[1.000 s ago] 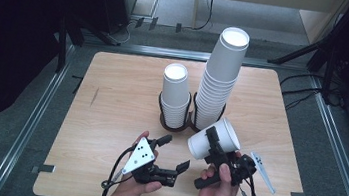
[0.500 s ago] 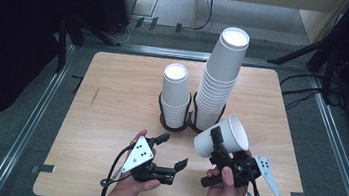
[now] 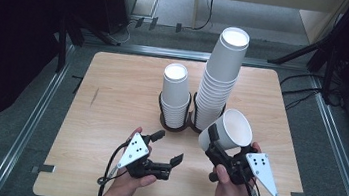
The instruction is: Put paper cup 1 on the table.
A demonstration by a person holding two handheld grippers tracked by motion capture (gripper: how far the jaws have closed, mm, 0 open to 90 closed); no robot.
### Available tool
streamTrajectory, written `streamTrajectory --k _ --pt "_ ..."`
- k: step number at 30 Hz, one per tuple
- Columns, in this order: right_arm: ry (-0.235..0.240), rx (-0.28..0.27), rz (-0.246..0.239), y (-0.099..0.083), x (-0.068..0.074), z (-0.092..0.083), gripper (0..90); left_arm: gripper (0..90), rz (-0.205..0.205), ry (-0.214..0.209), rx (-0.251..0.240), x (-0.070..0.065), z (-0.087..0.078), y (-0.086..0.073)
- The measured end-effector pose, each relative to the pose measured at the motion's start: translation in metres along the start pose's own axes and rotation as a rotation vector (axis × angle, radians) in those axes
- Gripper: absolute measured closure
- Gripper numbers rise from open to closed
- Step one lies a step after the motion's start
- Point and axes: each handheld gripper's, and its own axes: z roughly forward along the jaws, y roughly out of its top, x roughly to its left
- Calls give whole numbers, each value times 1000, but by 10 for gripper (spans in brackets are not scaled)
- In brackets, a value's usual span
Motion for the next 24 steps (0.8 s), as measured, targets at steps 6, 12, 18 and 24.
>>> streamTrajectory --k 6,12,18,24 --pt "-4 -20 -95 8 1 1 136 95 -17 16 -6 6 -3 2" --pt "-24 -6 -225 14 0 5 135 95 -19 27 -7 8 -4 4" --pt "-67 -2 -347 19 -7 9 134 95 -28 32 -3 11 -4 3" --pt "-92 -10 -403 24 -18 14 135 95 -32 32 -3 11 -4 3"
